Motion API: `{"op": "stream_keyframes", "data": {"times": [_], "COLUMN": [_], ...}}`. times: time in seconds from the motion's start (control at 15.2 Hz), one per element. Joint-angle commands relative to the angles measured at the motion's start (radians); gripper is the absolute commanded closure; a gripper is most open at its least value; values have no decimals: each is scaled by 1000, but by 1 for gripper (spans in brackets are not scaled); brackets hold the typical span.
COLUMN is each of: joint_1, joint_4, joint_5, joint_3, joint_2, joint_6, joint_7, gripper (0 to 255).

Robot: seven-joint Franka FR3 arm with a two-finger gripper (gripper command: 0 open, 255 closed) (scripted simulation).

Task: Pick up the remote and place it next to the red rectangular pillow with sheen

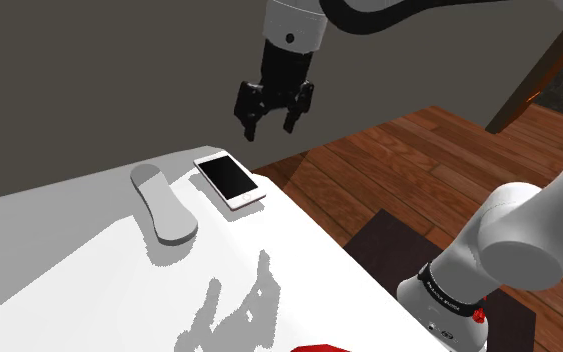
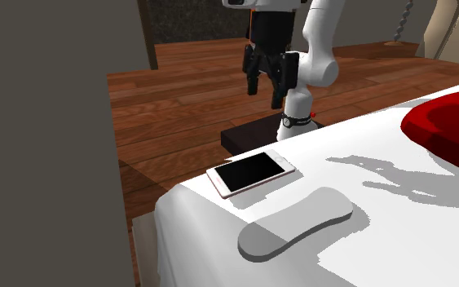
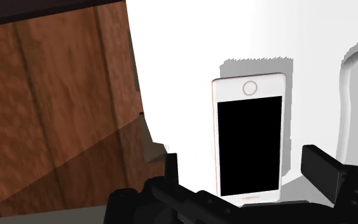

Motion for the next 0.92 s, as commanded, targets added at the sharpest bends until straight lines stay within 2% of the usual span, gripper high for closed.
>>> {"op": "stream_keyframes", "data": {"times": [0.0, 0.46, 0.86], "joint_1": [6, 56, 167], "joint_4": [44, 265, 521], "joint_5": [-23, -163, -302], "joint_3": [38, 132, 147], "joint_2": [71, 357, 627], "joint_6": [17, 19, -38], "joint_7": [55, 247, 388], "gripper": [0, 0, 0]}}
